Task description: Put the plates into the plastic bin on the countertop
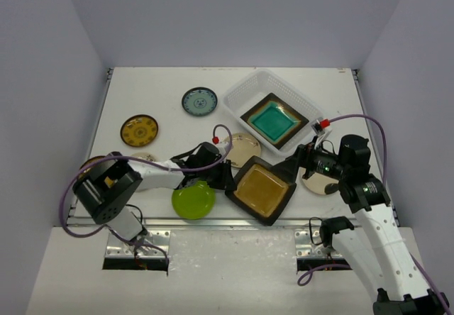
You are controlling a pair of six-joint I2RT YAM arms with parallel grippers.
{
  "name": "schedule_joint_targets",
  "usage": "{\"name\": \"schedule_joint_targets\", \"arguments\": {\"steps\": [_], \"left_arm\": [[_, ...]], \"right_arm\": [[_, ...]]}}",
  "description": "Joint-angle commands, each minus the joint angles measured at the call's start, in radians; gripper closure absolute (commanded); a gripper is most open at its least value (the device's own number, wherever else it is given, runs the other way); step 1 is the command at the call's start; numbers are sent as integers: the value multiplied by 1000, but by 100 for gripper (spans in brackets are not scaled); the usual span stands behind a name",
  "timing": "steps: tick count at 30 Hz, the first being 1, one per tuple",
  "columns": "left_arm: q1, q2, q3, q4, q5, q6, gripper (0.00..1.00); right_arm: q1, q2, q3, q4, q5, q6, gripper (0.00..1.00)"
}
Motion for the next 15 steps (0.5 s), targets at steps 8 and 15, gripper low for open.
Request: {"name": "schedule_joint_targets", "arguments": {"steps": [8,15], "left_arm": [[44,-354,-134,116,145,-161,100],[135,-434,-200,187,244,-247,100]], "right_arm": [[-5,-9,19,24,54,19,1],[-4,-11,30,17,70,17,1]]}}
